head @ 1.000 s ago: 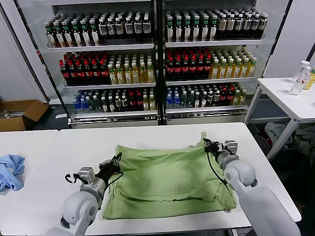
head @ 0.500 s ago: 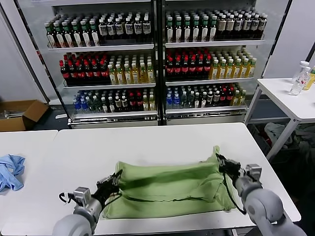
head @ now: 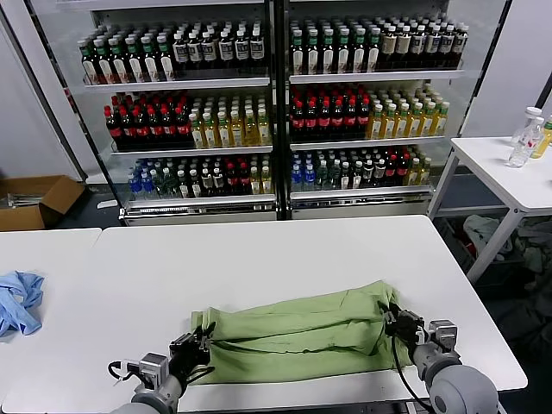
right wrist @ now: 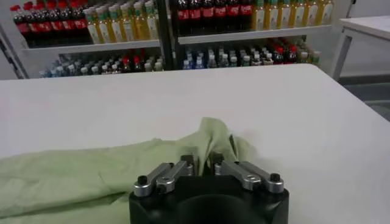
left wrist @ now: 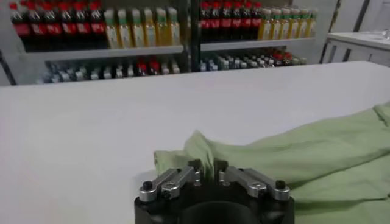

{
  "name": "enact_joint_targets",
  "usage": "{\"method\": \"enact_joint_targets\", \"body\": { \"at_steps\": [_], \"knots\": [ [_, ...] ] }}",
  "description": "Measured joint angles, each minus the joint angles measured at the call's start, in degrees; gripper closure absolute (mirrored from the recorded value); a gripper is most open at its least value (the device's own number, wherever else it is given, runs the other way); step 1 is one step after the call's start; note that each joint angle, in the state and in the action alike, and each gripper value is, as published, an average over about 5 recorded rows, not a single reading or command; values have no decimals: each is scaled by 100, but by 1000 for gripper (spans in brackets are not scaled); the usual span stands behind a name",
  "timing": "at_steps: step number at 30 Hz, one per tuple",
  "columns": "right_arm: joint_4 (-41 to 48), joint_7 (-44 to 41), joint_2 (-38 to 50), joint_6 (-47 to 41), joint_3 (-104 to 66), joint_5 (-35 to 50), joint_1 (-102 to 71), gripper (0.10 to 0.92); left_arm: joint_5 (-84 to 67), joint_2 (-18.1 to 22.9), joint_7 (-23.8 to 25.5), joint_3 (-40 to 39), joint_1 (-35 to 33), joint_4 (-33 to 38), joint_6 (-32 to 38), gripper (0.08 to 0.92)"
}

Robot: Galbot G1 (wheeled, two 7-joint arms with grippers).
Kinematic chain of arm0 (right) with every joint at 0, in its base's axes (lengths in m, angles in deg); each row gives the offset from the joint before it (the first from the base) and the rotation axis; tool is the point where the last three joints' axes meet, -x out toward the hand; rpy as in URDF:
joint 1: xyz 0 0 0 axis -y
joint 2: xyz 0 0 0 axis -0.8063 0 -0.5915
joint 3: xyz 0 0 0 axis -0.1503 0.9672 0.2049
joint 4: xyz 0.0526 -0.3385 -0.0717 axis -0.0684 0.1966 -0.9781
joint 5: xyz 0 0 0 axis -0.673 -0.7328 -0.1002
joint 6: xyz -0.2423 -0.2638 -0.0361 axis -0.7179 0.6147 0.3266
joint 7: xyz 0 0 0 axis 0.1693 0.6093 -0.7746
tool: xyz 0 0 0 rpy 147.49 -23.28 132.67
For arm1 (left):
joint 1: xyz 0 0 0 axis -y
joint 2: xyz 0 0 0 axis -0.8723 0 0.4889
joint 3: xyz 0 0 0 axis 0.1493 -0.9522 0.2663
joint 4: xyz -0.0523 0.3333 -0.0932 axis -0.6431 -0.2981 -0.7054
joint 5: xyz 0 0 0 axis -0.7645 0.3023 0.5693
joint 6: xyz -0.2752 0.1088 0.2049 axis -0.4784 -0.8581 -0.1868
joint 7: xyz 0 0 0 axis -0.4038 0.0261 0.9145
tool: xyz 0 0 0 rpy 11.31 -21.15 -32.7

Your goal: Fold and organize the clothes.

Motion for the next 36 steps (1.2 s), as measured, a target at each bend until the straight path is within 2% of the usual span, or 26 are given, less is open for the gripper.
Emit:
{"method": "enact_joint_targets", "body": {
  "at_steps": [11, 14, 17, 19, 23, 36],
  "knots": [
    [-359, -61, -136, 113, -257, -156, -474, 257, 633, 491, -594, -146, -151, -177, 227, 309],
    [-416, -68, -159, 124, -319, -170, -557, 215, 653, 586, -628, -204, -152, -259, 181, 228],
    [-473, -74, -156, 130, -375, -171, -617, 204, 678, 656, -659, -226, -157, -338, 135, 191],
    [-513, -77, -157, 133, -404, -172, -655, 203, 713, 689, -691, -228, -170, -386, 121, 208],
    [-592, -77, -196, 135, -440, -183, -729, 203, 761, 727, -721, -246, -215, -439, 122, 305],
    [-862, -107, -152, 116, -640, -163, -832, 203, 464, 710, -608, -173, -154, -640, 264, 686]
  ]
}}
